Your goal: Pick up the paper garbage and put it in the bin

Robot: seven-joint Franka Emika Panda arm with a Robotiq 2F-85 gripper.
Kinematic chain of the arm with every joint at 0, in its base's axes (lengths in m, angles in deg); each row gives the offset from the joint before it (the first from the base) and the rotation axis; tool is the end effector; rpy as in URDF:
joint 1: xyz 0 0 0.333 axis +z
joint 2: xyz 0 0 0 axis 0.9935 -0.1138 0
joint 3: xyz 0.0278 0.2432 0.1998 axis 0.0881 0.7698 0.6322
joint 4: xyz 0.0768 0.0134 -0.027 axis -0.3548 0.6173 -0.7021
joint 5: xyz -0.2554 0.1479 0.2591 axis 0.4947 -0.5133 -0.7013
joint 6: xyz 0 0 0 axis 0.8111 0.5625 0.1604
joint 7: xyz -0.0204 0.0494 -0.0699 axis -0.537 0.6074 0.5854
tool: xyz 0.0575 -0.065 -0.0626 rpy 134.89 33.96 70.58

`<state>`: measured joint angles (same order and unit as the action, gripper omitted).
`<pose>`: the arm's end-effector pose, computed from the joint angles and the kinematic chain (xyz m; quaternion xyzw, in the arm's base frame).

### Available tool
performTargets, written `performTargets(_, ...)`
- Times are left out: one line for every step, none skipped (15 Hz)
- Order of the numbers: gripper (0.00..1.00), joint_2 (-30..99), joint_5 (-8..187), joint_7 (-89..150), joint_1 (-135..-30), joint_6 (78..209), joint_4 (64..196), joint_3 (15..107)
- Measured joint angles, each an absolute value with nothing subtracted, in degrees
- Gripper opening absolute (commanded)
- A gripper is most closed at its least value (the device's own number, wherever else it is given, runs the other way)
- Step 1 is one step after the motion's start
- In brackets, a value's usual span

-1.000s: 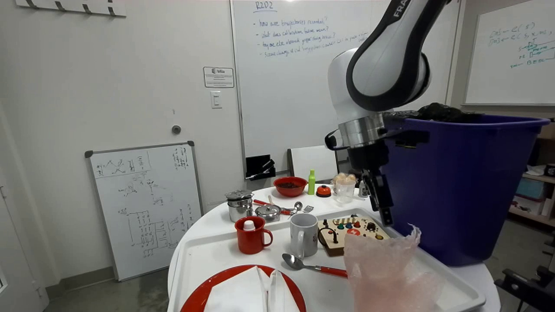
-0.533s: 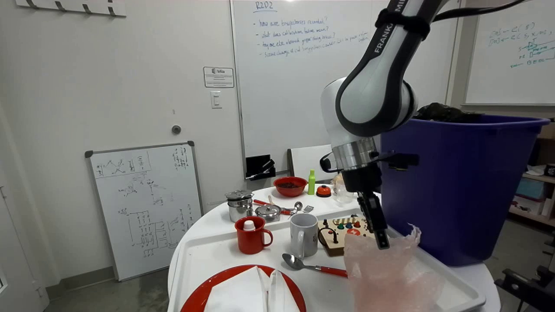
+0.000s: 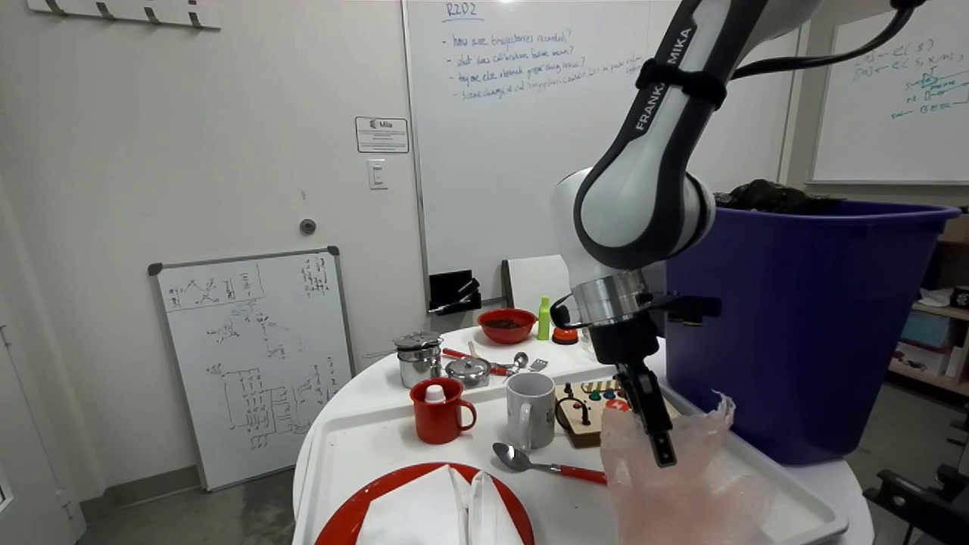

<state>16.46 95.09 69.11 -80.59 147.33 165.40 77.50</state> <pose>0.4614 0.1399 0.0802 -0.8655 -0.4598 0.1896 0.0597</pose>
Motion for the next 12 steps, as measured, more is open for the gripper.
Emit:
performTargets(0.60, 16.1, 95.1, 69.2, -80.7, 147.3, 165.1, 77.7)
performTargets(0.51, 15.8, 95.0, 69.3, -81.0, 147.3, 164.9, 77.9)
performTargets(0.44, 15.7, 95.0, 69.3, -81.3, 147.3, 164.7, 78.2)
performTargets(0.37, 15.7, 95.0, 69.4, -81.7, 147.3, 164.7, 78.4)
performTargets(0.28, 15.7, 95.0, 69.4, -82.1, 147.3, 164.6, 78.5)
performTargets(0.21, 15.7, 95.0, 69.4, -82.5, 147.4, 164.5, 78.6)
performTargets(0.12, 15.7, 95.0, 69.4, -82.8, 147.4, 164.5, 78.6)
performTargets(0.09, 15.7, 95.0, 69.4, -83.1, 147.4, 164.4, 78.7)
performTargets(0.07, 15.8, 95.0, 69.4, -83.3, 147.4, 164.4, 78.7)
performTargets(0.05, 15.8, 95.0, 69.4, -83.5, 147.4, 164.3, 78.7)
performTargets(0.04, 15.8, 95.0, 69.4, -83.6, 147.4, 164.3, 78.8)
performTargets(0.06, 15.8, 95.0, 69.4, -83.6, 147.4, 164.2, 78.8)
